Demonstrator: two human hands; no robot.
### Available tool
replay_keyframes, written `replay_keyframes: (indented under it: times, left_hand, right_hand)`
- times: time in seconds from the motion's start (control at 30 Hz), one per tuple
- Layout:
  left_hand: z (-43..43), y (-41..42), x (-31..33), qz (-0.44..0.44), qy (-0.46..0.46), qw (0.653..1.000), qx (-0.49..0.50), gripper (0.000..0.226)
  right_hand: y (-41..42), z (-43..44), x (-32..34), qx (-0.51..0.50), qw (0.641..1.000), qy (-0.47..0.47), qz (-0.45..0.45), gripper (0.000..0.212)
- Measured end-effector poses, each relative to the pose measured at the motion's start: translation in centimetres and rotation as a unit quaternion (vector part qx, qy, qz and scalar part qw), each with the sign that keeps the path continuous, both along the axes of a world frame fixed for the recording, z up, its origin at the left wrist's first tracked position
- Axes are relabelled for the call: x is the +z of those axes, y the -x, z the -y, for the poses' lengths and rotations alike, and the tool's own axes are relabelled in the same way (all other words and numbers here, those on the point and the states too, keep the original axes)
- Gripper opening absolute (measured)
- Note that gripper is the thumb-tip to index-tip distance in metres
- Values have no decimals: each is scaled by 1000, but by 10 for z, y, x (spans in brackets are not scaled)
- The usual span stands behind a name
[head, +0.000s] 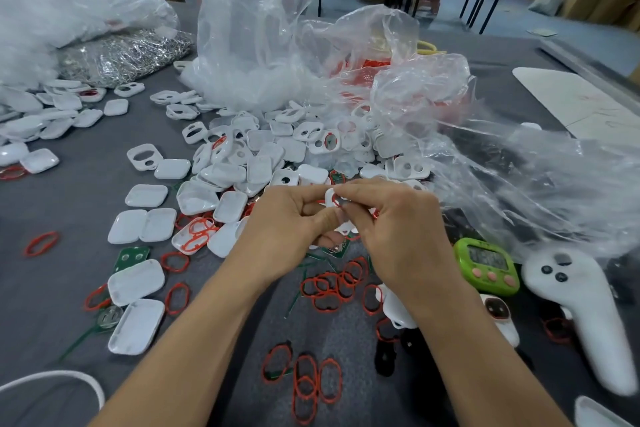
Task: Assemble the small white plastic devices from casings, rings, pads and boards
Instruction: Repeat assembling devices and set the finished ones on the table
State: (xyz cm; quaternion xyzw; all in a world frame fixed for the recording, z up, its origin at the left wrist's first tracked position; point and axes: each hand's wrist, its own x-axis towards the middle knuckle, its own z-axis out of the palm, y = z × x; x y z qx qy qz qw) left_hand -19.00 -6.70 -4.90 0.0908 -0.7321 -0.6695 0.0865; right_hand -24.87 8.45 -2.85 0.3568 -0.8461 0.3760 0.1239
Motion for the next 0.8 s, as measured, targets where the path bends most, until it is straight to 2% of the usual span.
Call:
replay_keyframes:
  times: [0.13,0.27,0.37,0.57,0.67,0.8]
  left_hand:
    - [4,-2,0,14,-9,1000,-25,26]
    - [10,-2,-1,38,-26,995,-88,27]
    - [11,-3,-1,43,-50,989,-130,28]
    - [20,-7,-3,40,-195,959,-202,34]
    - [17,-8,-4,34,-248,948,-198,33]
    - [14,-6,-4,6,-223,957,-185,35]
  right_hand:
    - [0,-2,0,-12,1000,11,9,21]
    - [6,-9,6,17,991,79,109,19]
    - [9,-13,8,48,983,91,152,20]
    - [13,-17,11,123,958,143,217,18]
    - [17,-15,10,139,931,190,278,27]
    - [22,-16,5,130,906,198,351,46]
